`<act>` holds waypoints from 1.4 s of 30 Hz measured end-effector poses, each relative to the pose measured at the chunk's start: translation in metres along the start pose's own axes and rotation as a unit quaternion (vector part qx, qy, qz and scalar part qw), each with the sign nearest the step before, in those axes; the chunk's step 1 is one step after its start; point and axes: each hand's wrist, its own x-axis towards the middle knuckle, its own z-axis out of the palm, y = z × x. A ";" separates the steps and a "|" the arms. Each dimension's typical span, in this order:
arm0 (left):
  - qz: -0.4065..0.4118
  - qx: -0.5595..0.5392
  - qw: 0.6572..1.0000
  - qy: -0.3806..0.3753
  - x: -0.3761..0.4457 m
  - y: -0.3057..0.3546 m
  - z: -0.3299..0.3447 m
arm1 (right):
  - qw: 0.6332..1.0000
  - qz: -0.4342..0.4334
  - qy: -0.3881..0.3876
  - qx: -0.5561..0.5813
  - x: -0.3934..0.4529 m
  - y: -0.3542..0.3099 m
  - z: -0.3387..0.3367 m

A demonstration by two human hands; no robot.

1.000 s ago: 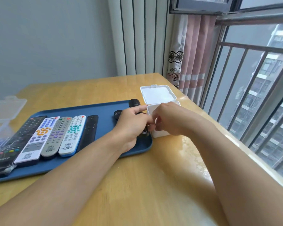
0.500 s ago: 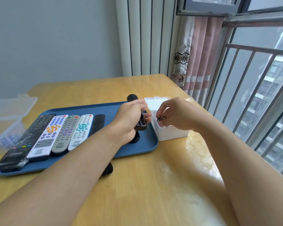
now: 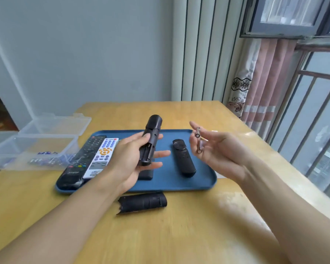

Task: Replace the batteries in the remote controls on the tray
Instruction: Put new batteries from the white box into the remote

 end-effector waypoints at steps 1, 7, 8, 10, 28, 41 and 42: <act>0.001 -0.001 1.000 0.000 -0.001 -0.001 -0.002 | 0.999 0.029 -0.004 -0.024 0.003 0.009 0.002; 0.014 0.023 1.000 -0.016 0.002 -0.011 -0.005 | 0.962 0.034 0.010 -0.269 0.002 0.034 0.008; 0.019 0.025 0.999 -0.016 0.003 -0.012 -0.005 | 0.958 0.016 0.019 -0.287 0.001 0.033 0.008; 0.023 0.033 0.999 -0.016 0.003 -0.014 -0.003 | 0.951 -0.022 0.036 -0.305 -0.001 0.032 0.007; -0.017 0.013 0.992 -0.126 0.001 -0.021 -0.006 | 0.788 -0.254 0.033 -0.560 -0.004 0.051 0.003; -0.037 0.041 0.983 -0.173 -0.002 -0.027 -0.004 | 0.724 -0.305 0.031 -0.618 -0.002 0.053 0.000; -0.033 0.038 0.985 -0.168 -0.001 -0.027 -0.004 | 0.711 -0.302 0.032 -0.634 -0.002 0.053 0.000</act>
